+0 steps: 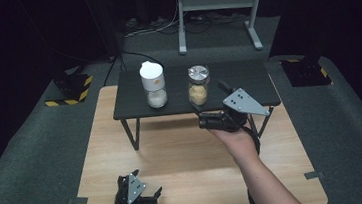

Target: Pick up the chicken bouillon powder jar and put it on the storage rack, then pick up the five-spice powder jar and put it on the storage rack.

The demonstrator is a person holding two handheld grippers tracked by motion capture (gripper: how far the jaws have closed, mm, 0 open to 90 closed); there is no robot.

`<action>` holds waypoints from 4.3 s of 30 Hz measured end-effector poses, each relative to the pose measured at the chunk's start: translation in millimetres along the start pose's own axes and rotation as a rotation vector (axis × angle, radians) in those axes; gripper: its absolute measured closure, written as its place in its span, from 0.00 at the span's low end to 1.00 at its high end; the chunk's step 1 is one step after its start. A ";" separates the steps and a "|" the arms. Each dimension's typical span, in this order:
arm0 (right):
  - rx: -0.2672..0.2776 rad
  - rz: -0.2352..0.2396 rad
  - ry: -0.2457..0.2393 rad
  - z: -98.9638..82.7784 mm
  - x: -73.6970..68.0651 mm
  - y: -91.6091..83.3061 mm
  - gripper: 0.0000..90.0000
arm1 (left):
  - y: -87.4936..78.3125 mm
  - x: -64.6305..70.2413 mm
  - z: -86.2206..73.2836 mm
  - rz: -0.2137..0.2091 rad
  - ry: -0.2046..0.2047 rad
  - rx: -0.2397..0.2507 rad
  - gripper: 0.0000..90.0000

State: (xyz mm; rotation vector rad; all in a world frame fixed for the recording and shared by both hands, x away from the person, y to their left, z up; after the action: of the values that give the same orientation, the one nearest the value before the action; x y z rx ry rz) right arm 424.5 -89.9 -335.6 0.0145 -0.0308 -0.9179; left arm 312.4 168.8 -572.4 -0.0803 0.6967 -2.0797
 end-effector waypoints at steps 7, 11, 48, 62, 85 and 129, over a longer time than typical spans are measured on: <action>0.001 0.005 -0.004 -2.5 -3.0 -10.9 0.00 | 0.1 0.1 0.0 0.000 -0.001 0.000 0.01; -0.004 0.003 -0.013 -6.0 -3.8 -14.6 0.00 | 0.1 0.2 0.0 0.000 0.000 -0.001 0.01; -0.192 0.061 -0.082 -104.2 -28.4 -46.2 0.00 | 0.4 0.9 0.0 0.002 0.005 -0.003 0.01; -0.264 0.071 -0.065 -147.7 -33.7 -58.7 0.00 | 0.3 1.1 0.1 0.005 0.008 -0.003 0.01; -0.433 0.080 -0.092 -222.7 -41.6 -77.5 0.00 | 0.5 1.0 0.1 -0.004 0.006 -0.003 0.01; -0.335 0.139 -0.147 -192.3 -56.2 -93.7 0.00 | -0.9 4.0 -0.5 0.021 0.040 -0.010 0.01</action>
State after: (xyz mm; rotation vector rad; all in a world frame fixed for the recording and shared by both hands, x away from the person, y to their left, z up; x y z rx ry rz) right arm 322.3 -102.3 -531.4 -0.3624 -0.0142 -0.7751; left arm 309.3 166.3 -573.2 -0.0370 0.7289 -2.0623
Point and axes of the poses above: each handheld gripper's, and its own axes: y roughly forward along the jaws, z roughly out of its top, x roughly to its right, the point moved 5 cm from there along y, roughly forward along the jaws, and after that the axes turned 3 degrees about y, right-handed, at the moved point
